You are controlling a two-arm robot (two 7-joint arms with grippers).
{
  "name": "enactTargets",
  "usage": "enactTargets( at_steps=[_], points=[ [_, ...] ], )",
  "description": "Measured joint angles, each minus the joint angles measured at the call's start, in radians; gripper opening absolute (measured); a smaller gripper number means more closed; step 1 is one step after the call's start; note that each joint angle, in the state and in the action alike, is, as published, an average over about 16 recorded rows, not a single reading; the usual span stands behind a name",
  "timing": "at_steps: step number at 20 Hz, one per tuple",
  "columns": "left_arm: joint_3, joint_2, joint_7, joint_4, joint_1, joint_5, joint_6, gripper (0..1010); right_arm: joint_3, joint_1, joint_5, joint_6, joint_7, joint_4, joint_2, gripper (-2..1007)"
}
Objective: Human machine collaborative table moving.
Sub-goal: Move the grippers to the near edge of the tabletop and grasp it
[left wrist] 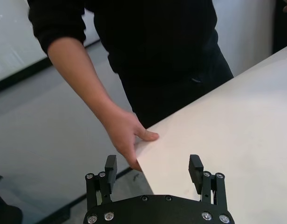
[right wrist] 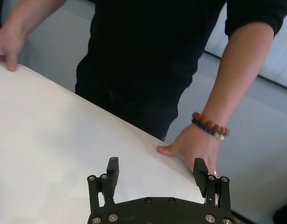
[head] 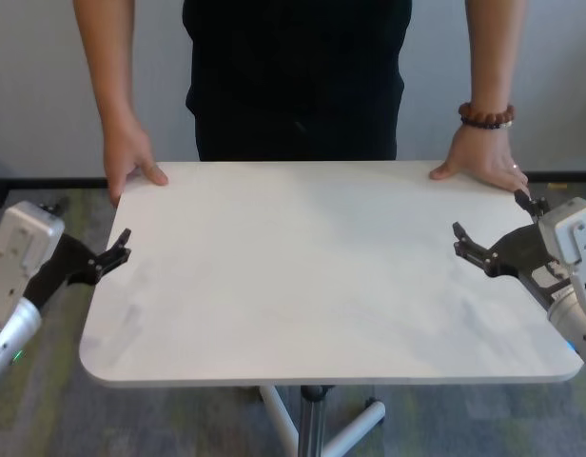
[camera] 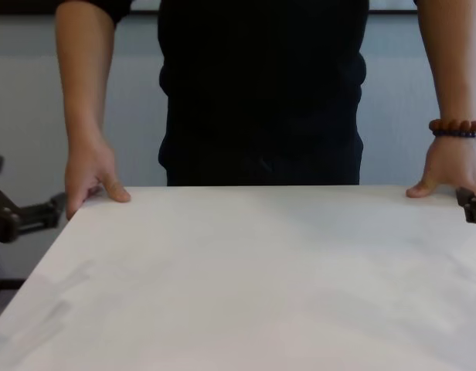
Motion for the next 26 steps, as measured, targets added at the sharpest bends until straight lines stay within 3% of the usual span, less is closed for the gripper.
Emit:
enactTargets(
  at_steps=[6,13,22,26],
  points=[
    [-0.034,0.066,0.046,-0.122,0.117,0.055,-0.002,1000,0.008,-0.074,-0.045,0.004,-0.01,-0.078,0.044,1000],
    [-0.069,0.137,0.102,-0.231,0.276,0.129,-0.014,1000,0.027,-0.197,-0.099,0.01,-0.039,-0.158,0.112,1000],
    [-0.096,0.186,0.161,-0.286,0.448,0.209,-0.059,1000,0.052,-0.372,-0.183,0.037,-0.1,-0.26,0.199,1000],
    [-0.093,0.191,0.193,-0.291,0.495,0.273,-0.069,1000,0.055,-0.428,-0.231,0.057,-0.124,-0.294,0.222,1000]
  ],
)
